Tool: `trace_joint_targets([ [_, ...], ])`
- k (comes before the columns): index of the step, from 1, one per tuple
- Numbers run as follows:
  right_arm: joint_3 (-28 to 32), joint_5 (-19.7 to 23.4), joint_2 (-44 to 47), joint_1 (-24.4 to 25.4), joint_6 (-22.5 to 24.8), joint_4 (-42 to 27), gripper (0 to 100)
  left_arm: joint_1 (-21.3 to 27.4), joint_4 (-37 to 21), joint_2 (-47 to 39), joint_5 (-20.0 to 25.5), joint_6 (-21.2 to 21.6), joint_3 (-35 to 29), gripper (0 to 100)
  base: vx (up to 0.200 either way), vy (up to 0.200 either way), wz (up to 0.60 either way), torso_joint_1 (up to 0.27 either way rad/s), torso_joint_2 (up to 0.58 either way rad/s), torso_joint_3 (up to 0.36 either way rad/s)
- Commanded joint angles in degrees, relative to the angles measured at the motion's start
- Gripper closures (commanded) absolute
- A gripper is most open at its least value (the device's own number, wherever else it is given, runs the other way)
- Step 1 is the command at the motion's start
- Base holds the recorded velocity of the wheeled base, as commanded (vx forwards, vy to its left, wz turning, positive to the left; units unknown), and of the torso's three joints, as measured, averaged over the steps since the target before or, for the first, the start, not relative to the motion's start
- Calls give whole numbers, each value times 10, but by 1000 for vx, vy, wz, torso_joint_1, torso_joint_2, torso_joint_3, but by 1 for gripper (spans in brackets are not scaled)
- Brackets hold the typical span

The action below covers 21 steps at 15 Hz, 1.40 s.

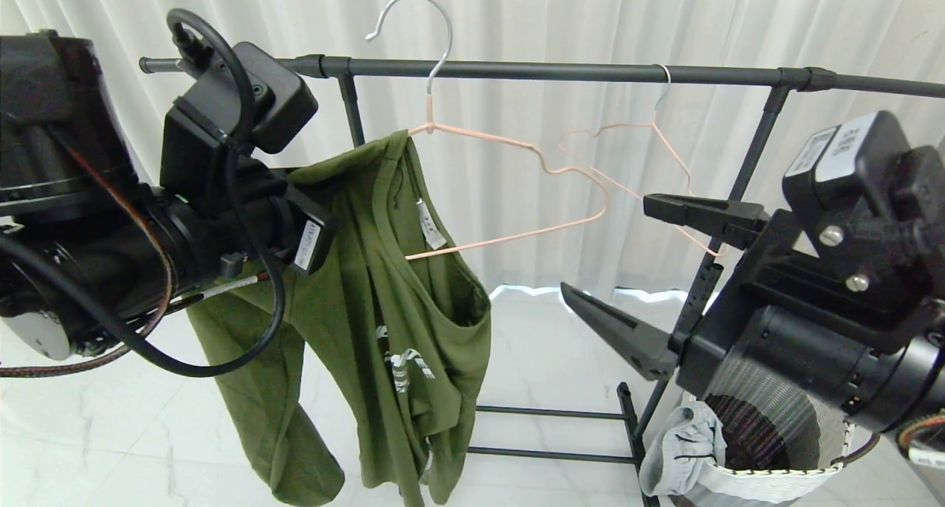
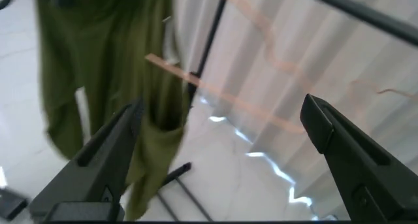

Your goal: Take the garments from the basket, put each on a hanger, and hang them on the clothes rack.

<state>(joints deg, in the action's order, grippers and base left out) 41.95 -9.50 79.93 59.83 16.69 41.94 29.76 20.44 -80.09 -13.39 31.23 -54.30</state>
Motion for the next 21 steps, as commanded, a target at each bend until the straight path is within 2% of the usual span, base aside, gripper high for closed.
trace_joint_targets([
  [1,1,0,10,36,-44,-26,0,11,1,-7,-3,-27,-12,100,0,0,0,0,0,0],
  [3,8,-4,40,45,-141,-41,0,37,2,-3,-5,-53,-19,100,0,0,0,0,0,0],
  [4,21,-17,66,36,-176,-40,0,48,2,-1,-12,-55,-18,100,0,0,0,0,0,0],
  [6,58,-66,123,21,-219,-41,0,55,2,0,-16,-57,-19,100,0,0,0,0,0,0],
  [8,91,-79,169,5,-248,-40,0,62,2,1,-16,-59,-20,100,0,0,0,0,0,0],
  [11,116,-96,207,-16,-256,-40,0,78,18,4,-15,-65,-21,100,0,0,0,0,0,0],
  [12,121,-114,221,-24,-257,-40,0,79,22,4,-15,-64,-21,100,0,0,0,0,0,0],
  [14,117,-126,234,-32,-257,-40,0,82,23,6,-15,-65,-23,100,0,0,0,0,0,0],
  [16,116,-160,245,-38,-256,-41,0,81,23,5,-16,-64,-23,100,0,0,0,0,0,0],
  [18,98,-193,243,-52,-251,-42,0,75,22,3,-29,-62,-23,100,0,0,0,0,0,0],
  [19,80,-208,238,-68,-248,-42,0,73,23,1,-45,-63,-23,100,0,0,0,0,0,0],
  [21,60,-222,226,-111,-235,-41,0,70,23,3,-48,-63,-21,100,0,0,0,0,0,0],
])
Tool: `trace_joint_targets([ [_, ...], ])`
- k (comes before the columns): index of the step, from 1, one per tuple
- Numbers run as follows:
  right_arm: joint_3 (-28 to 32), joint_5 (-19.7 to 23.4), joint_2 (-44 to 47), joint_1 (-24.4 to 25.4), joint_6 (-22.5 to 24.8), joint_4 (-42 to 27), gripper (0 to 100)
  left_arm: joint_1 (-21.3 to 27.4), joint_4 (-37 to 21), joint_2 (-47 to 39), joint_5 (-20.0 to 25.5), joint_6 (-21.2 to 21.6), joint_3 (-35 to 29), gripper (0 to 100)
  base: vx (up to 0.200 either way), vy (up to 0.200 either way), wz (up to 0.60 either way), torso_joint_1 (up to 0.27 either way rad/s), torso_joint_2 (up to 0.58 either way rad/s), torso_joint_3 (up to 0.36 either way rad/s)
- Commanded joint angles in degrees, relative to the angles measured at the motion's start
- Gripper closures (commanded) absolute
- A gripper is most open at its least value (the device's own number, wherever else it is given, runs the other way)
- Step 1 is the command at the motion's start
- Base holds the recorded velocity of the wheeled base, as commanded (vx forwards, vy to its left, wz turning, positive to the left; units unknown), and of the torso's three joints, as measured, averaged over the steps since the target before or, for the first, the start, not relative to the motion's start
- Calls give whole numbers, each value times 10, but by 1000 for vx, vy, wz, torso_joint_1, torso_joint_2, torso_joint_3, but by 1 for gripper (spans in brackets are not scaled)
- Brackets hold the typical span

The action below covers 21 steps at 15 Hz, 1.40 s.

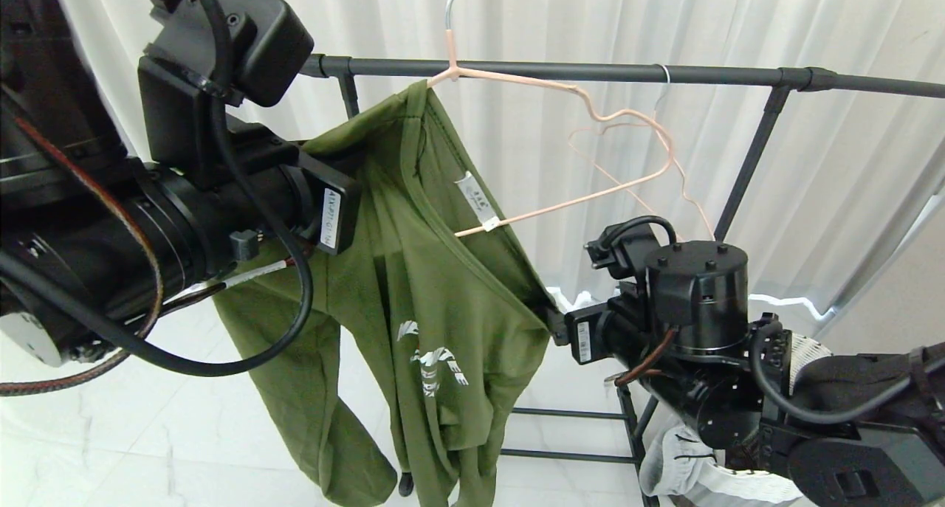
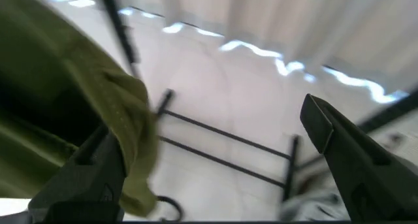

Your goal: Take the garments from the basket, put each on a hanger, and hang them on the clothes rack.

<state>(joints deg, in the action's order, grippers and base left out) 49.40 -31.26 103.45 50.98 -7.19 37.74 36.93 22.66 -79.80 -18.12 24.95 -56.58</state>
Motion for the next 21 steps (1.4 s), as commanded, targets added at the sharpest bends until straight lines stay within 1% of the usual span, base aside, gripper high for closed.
trace_joint_targets([
  [1,-16,-6,-17,-49,14,1,0,-10,0,1,-2,1,4,100,0,0,0,0,0,0],
  [4,-12,-5,-40,-127,41,3,0,-44,0,3,-3,15,21,100,0,0,0,0,0,0],
  [5,-11,-1,-51,-147,46,3,0,-50,0,4,-2,30,30,100,0,0,0,0,0,0],
  [7,-3,3,-68,-174,51,4,0,-55,1,9,-2,51,51,100,0,0,0,0,0,0],
  [9,20,14,-77,-189,51,4,0,-55,0,8,-2,53,65,100,0,0,0,0,0,0],
  [10,28,22,-81,-190,51,3,0,-55,1,7,-2,54,67,100,0,0,0,0,0,0],
  [11,42,38,-87,-191,53,1,0,-58,0,4,-3,65,74,100,0,0,0,0,0,0],
  [12,47,45,-91,-191,61,1,0,-65,0,3,-3,74,77,100,0,0,0,0,0,0],
  [15,67,49,-96,-185,74,1,0,-71,1,-4,-20,77,82,100,0,0,0,0,0,0],
  [17,72,52,-106,-162,75,-10,0,-71,1,-10,-30,68,78,100,0,0,0,0,0,0],
  [18,69,59,-119,-142,74,-23,0,-71,1,-10,-30,59,74,100,0,0,0,0,0,0],
  [19,62,80,-132,-124,75,-38,0,-70,1,-9,-30,47,74,100,0,0,0,0,0,0],
  [20,55,110,-146,-110,76,-53,0,-68,1,-8,-30,35,74,100,0,0,0,0,0,0],
  [21,47,153,-161,-102,88,-73,0,-64,1,-6,-30,27,74,100,0,0,0,0,0,0],
])
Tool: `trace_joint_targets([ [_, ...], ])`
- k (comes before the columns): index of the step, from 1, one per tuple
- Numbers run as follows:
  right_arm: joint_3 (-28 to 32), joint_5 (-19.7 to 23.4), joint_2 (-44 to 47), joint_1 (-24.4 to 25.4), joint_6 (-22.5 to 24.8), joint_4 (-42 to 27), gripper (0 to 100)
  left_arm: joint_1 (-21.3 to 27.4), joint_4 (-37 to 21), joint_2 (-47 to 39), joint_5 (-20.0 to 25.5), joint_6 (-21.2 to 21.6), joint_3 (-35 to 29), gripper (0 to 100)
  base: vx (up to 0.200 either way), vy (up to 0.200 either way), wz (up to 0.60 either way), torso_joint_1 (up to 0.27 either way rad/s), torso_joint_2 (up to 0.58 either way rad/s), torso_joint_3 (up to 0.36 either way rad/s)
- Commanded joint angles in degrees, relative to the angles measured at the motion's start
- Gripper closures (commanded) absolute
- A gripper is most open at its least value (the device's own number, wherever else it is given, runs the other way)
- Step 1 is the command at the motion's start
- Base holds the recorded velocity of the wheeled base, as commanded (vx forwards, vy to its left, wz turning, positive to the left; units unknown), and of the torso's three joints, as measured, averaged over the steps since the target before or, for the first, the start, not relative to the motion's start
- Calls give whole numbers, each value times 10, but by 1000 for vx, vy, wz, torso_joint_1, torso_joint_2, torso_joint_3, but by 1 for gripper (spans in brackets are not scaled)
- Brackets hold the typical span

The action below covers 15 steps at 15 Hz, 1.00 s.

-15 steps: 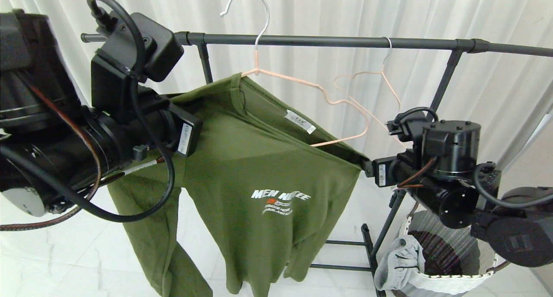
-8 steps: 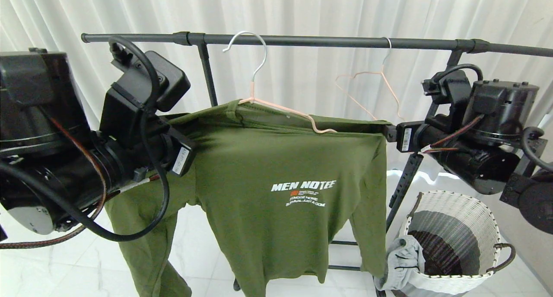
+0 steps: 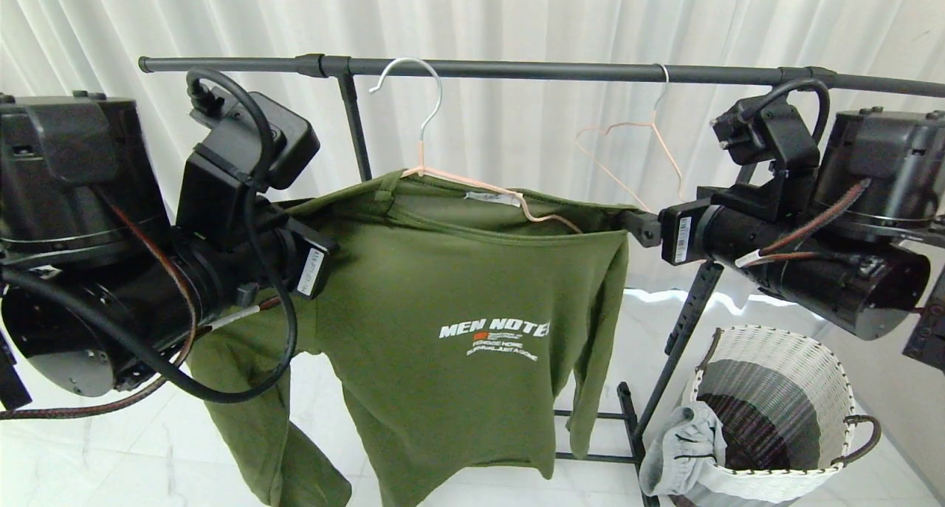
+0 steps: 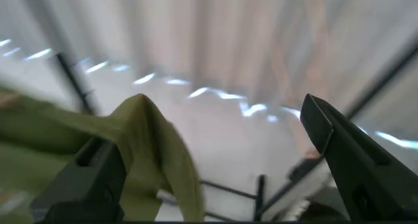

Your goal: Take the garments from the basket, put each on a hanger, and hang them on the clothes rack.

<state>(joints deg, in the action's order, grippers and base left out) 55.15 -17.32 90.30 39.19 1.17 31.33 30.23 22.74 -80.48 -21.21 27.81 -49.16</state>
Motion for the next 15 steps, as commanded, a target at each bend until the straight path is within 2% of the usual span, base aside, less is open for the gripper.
trace_joint_targets([
  [1,-13,37,-35,16,25,-18,0,7,1,2,2,-6,-1,100,0,0,0,0,0,0],
  [3,-11,61,-37,16,52,-19,0,24,18,3,3,-21,3,100,0,0,0,0,0,0],
  [7,-8,95,-46,15,79,-30,0,36,47,5,23,-22,23,100,0,0,0,0,0,0],
  [10,44,194,-69,14,88,-127,0,36,68,17,93,-14,46,100,0,0,0,0,0,0],
  [12,72,243,-71,14,103,-174,0,36,75,20,108,0,51,100,0,0,0,0,0,0],
  [13,101,280,-68,14,117,-222,0,37,80,23,121,7,54,100,0,0,0,0,0,0],
  [15,139,317,-55,15,132,-281,0,37,89,23,135,13,53,100,0,0,0,0,0,0],
])
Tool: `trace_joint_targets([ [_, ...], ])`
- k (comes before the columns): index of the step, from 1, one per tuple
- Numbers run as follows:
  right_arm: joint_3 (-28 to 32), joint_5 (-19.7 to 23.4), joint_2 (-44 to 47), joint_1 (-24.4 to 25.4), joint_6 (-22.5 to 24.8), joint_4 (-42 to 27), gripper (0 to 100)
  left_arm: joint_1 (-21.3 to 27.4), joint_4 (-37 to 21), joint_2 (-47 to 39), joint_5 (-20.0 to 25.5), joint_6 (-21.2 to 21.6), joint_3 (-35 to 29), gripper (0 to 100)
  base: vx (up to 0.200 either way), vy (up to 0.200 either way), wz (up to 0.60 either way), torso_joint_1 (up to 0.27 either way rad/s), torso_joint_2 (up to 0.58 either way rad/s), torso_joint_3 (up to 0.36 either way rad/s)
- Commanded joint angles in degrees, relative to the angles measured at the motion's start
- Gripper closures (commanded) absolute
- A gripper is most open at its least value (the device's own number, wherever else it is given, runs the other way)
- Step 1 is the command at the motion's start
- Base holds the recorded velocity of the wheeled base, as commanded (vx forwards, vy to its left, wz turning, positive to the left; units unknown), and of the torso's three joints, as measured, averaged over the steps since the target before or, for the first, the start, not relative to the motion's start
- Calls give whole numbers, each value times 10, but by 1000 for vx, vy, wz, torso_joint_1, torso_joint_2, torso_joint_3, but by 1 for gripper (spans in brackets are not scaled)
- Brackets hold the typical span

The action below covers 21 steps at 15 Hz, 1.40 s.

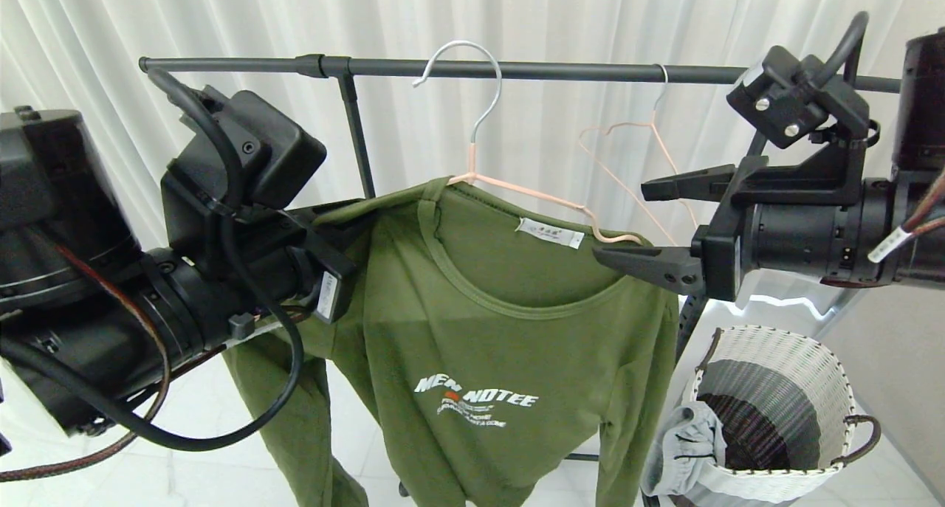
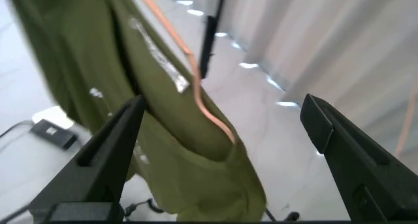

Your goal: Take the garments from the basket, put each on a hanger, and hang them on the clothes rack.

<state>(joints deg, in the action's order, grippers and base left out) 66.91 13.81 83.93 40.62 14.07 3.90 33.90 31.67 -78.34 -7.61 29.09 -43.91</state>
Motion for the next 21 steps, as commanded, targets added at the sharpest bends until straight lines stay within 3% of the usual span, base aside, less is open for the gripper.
trace_joint_targets([
  [1,30,13,13,1,6,-18,0,0,2,1,1,2,0,100,0,0,0,0,0,0],
  [7,125,63,81,19,8,-114,0,42,19,1,2,4,-2,100,0,0,0,0,0,0],
  [18,131,81,89,19,14,-147,0,56,19,-1,2,4,-3,100,0,0,0,0,0,0],
  [19,131,81,89,18,18,-147,100,56,19,-1,2,4,-2,100,0,0,0,0,0,0],
  [21,131,81,91,17,28,-146,100,56,19,-1,2,4,-2,100,0,0,0,0,0,0],
])
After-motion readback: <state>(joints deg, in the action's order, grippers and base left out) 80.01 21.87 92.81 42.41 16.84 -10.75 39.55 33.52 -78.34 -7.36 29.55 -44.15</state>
